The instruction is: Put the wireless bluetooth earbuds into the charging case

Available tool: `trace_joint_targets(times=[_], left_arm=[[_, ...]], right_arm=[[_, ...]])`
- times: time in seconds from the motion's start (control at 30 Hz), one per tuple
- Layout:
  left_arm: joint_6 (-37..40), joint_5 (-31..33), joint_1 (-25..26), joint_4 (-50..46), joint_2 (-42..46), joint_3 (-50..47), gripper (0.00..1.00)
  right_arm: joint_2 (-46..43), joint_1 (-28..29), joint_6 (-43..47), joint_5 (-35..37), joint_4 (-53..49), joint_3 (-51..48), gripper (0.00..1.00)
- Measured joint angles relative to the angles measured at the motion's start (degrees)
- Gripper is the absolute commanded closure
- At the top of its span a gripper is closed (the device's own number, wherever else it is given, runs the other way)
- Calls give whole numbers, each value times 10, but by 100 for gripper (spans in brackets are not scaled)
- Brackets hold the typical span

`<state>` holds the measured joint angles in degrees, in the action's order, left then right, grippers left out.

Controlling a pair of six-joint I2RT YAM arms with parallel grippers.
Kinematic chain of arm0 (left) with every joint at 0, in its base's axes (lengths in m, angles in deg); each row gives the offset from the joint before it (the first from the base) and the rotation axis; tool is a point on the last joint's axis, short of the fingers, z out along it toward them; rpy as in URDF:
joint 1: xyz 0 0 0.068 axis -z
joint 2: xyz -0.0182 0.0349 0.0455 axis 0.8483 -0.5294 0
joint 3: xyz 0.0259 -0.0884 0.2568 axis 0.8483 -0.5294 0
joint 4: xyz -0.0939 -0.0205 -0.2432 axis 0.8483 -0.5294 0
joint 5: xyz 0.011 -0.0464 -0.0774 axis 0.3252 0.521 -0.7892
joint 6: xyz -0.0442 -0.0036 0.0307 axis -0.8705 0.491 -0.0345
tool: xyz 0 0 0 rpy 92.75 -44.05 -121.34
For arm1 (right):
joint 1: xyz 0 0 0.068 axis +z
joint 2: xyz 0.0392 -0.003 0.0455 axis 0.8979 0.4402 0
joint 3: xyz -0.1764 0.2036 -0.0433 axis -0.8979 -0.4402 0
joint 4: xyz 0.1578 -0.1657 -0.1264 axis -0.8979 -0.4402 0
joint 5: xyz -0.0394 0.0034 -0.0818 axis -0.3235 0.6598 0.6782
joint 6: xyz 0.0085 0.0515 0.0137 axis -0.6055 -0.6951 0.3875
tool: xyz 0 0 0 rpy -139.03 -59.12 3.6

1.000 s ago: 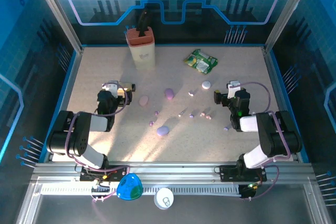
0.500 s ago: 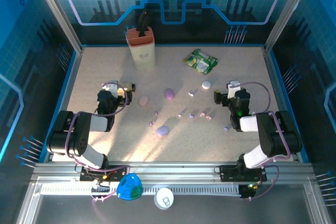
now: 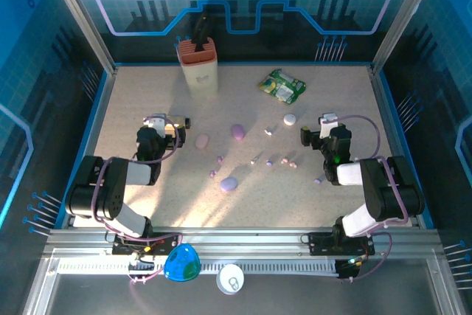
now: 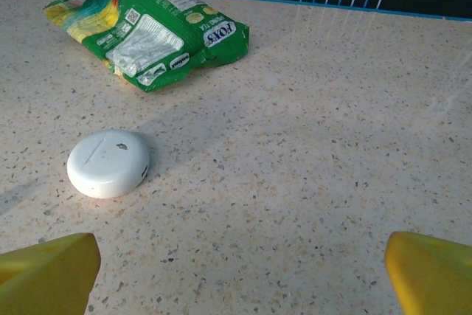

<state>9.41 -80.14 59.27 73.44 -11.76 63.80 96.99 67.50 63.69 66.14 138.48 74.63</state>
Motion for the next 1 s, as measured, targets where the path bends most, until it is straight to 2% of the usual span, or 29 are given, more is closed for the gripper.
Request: trace_joint_targets(times=[0.27, 0.53, 0.77, 1.0], left_arm=[[3, 6, 11, -74, 137, 3, 1], [23, 14, 81, -209, 214, 62, 1], [30, 6, 144, -428, 165, 208, 1], [20, 6, 186, -622, 53, 309, 1]], right_arm=[[-135, 9, 2, 1, -84, 13, 0], [-207, 63, -41, -9, -263, 95, 0], [-205, 152, -68, -18, -359, 132, 0], [-143, 197, -119, -38, -361, 132, 0]])
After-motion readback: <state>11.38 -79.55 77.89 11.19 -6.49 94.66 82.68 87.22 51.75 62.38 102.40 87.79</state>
